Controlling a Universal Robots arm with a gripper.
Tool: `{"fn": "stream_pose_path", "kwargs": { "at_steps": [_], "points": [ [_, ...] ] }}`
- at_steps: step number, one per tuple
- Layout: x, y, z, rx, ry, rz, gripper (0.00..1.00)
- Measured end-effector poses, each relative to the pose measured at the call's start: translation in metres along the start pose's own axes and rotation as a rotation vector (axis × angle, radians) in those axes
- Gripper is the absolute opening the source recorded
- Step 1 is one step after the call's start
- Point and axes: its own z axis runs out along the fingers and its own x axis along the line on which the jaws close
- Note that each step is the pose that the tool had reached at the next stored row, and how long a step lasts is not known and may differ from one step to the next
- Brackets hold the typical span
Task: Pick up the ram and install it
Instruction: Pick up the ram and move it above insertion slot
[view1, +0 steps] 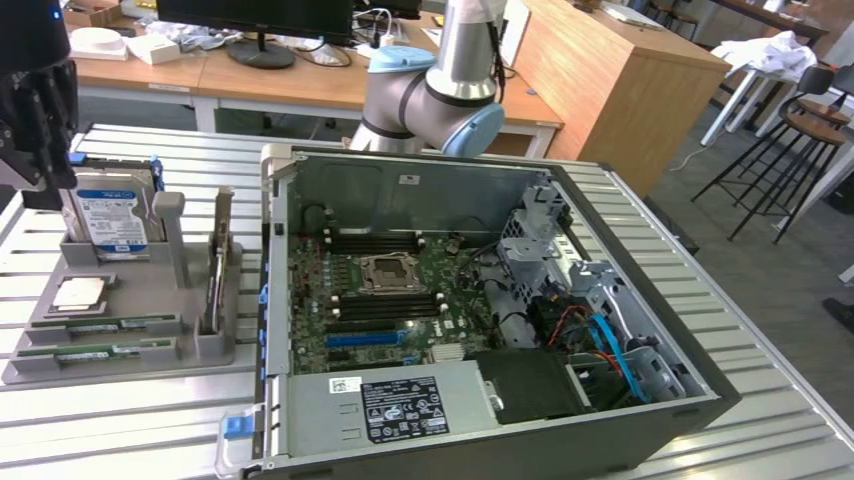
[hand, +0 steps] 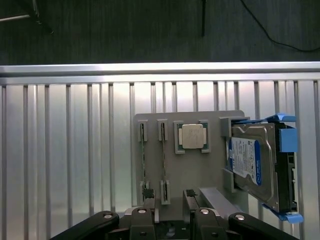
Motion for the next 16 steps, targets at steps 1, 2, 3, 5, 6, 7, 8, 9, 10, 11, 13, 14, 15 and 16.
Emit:
{"fn": "stream_pose_path", "kwargs": {
  "at_steps": [1, 2, 3, 5, 6, 7, 8, 9, 10, 11, 13, 14, 15, 16],
  "points": [
    [0.000, 0.0000, 0.0009, 0.0001, 0.0000, 0.000, 0.36],
    [0.000, -0.0001, 0.0017, 0.0000, 0.0000, 0.000, 0.36],
    [0.000, -0.0001, 0.0027, 0.0000, 0.0001, 0.000, 0.36],
    [0.000, -0.0002, 0.0045, 0.0003, 0.0001, 0.000, 0.36],
    [0.000, -0.0003, 0.0054, 0.0002, 0.0000, 0.000, 0.36],
    [0.000, -0.0003, 0.0063, 0.0002, 0.0001, 0.000, 0.36],
    [0.000, -0.0003, 0.0072, 0.0003, 0.0000, 0.000, 0.36],
    [0.000, -0.0004, 0.0081, 0.0003, 0.0001, 0.000, 0.36],
    [0.000, -0.0004, 0.0090, 0.0004, 0.0001, 0.000, 0.36],
    [0.000, -0.0004, 0.0099, 0.0004, 0.0000, 0.000, 0.36],
    [0.000, -0.0005, 0.0115, 0.0004, 0.0001, 0.000, 0.36],
    [0.000, -0.0006, 0.0124, 0.0004, 0.0000, 0.000, 0.36],
    [0.000, -0.0006, 0.0132, 0.0005, 0.0001, 0.000, 0.36],
    [0.000, -0.0006, 0.0140, 0.0005, 0.0001, 0.000, 0.36]
  ]
}}
